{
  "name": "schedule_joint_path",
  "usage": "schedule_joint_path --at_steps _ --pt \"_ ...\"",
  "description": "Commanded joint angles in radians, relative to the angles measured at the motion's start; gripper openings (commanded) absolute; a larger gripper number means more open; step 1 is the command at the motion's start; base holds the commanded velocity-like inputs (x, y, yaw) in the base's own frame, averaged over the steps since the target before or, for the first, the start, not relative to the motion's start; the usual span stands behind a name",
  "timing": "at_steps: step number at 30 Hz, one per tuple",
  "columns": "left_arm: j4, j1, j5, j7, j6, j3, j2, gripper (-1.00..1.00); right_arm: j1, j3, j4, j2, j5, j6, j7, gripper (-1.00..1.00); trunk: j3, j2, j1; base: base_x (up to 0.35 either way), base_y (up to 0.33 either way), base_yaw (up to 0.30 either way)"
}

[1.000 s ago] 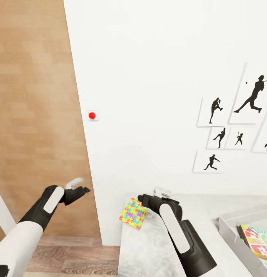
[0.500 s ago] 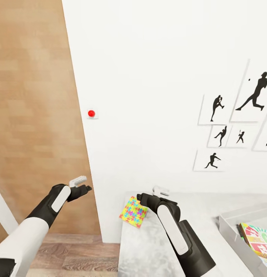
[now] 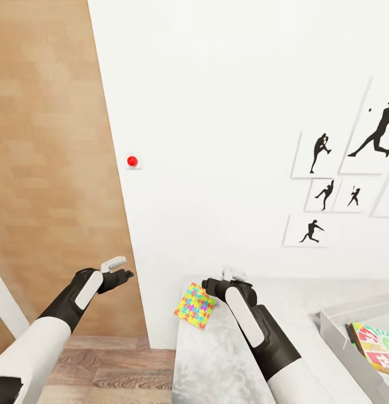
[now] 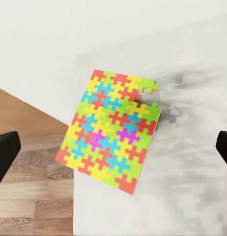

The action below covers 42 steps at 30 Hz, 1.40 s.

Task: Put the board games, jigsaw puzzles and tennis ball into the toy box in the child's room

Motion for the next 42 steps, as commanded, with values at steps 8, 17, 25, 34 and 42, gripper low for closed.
schedule_joint_path --at_steps 8,17,25,34,42 --pt "-0.004 -0.002 0.011 0.008 0.001 -0.004 0.026 1.0 -0.01 -0.001 0.021 -0.006 -0.01 -0.011 -0.007 1.0 -0.015 -0.002 0.001 0.0 0.0 0.001" --pt "-0.004 -0.002 0.012 0.008 -0.016 -0.004 0.03 1.0 -0.011 0.0 0.029 -0.003 -0.008 -0.046 -0.007 1.0 -0.03 -0.002 0.001 0.0 0.0 0.0" --pt "-0.001 -0.002 0.013 0.004 -0.024 -0.005 0.026 1.0 -0.011 0.0 0.03 -0.004 -0.008 -0.052 -0.007 1.0 -0.043 -0.002 0.001 0.0 0.0 0.0" --pt "0.004 -0.002 0.012 -0.097 -0.026 -0.004 0.034 1.0 -0.011 0.0 0.03 -0.005 -0.008 -0.055 -0.007 1.0 -0.057 -0.002 0.001 0.0 0.0 0.0" --pt "0.005 -0.003 0.01 -0.138 -0.026 -0.004 0.038 1.0 -0.011 0.0 0.032 -0.008 -0.007 -0.056 -0.006 1.0 -0.07 -0.002 0.001 0.0 0.0 0.0"
